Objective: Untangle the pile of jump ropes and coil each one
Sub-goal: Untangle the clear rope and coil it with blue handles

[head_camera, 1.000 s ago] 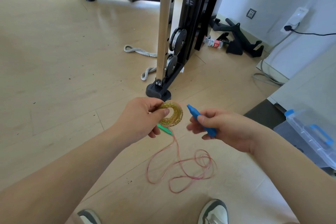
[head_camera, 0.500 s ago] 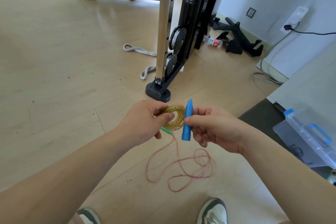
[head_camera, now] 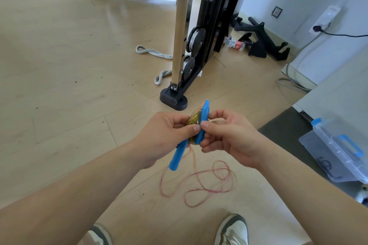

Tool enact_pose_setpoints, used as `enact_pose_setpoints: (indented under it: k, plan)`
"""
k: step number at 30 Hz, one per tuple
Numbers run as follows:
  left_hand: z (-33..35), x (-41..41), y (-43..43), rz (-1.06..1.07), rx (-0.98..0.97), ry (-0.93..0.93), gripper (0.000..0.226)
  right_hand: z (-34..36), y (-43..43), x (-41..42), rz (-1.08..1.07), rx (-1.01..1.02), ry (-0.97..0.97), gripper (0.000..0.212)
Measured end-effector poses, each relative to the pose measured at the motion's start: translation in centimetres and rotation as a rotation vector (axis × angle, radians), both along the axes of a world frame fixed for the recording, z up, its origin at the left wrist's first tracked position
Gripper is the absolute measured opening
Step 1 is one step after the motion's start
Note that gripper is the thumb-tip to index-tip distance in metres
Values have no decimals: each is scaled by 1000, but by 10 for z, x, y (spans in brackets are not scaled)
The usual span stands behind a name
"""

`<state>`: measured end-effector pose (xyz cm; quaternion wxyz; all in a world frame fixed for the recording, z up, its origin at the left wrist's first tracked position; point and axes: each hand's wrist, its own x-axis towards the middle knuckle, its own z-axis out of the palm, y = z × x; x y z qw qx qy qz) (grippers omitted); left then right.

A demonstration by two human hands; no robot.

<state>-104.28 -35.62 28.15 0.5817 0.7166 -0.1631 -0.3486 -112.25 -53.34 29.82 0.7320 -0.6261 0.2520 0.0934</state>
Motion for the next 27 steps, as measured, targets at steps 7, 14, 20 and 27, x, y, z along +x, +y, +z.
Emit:
enact_pose_setpoints:
  k: [7, 14, 20, 27]
  plan:
    - [-1, 1, -1, 87, -7, 48, 10, -1, 2, -1, 219, -431, -32, 11]
    - [1, 7, 1, 56, -27, 69, 15, 4, -2, -3, 205, -229, -81, 24]
    - [3, 5, 0, 13, 22, -74, 12, 13, -12, -10, 209, 50, -95, 22]
    - [5, 3, -4, -4, -74, 83, 16, -11, 4, -8, -12, -114, -139, 19]
